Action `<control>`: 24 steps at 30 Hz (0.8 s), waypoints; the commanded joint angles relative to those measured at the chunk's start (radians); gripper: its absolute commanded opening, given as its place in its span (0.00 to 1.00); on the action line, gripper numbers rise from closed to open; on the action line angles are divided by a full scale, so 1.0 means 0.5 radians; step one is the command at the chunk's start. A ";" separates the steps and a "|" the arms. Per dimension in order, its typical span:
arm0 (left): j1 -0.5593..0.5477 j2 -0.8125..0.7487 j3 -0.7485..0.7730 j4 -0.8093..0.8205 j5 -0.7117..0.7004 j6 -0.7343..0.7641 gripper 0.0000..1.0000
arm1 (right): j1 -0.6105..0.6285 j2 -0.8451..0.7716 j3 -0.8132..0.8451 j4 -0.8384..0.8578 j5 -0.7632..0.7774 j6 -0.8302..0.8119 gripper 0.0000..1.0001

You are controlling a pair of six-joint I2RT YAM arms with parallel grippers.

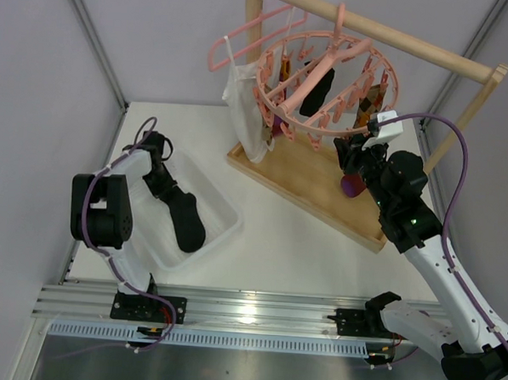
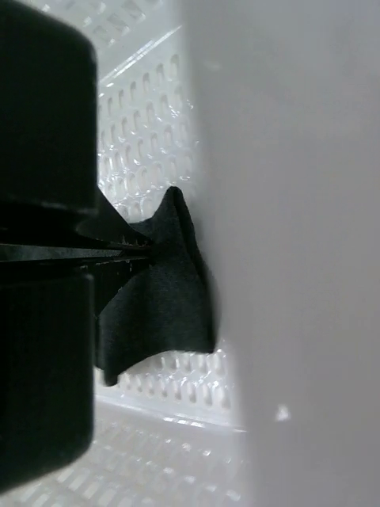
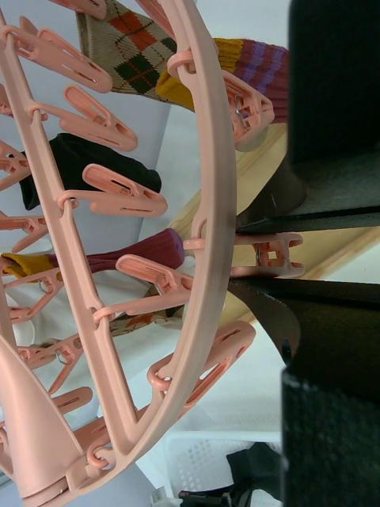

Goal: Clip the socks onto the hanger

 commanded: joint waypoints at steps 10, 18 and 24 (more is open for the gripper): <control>-0.642 -1.234 -0.177 0.387 -0.097 0.543 0.01 | -0.009 -0.022 0.012 0.004 -0.053 0.013 0.01; -1.241 -1.517 -0.224 1.007 0.442 1.098 0.01 | -0.012 -0.041 0.037 -0.014 -0.099 0.065 0.01; -1.530 -1.257 -0.089 1.274 0.688 1.283 0.01 | -0.012 -0.068 0.052 -0.027 -0.145 0.083 0.01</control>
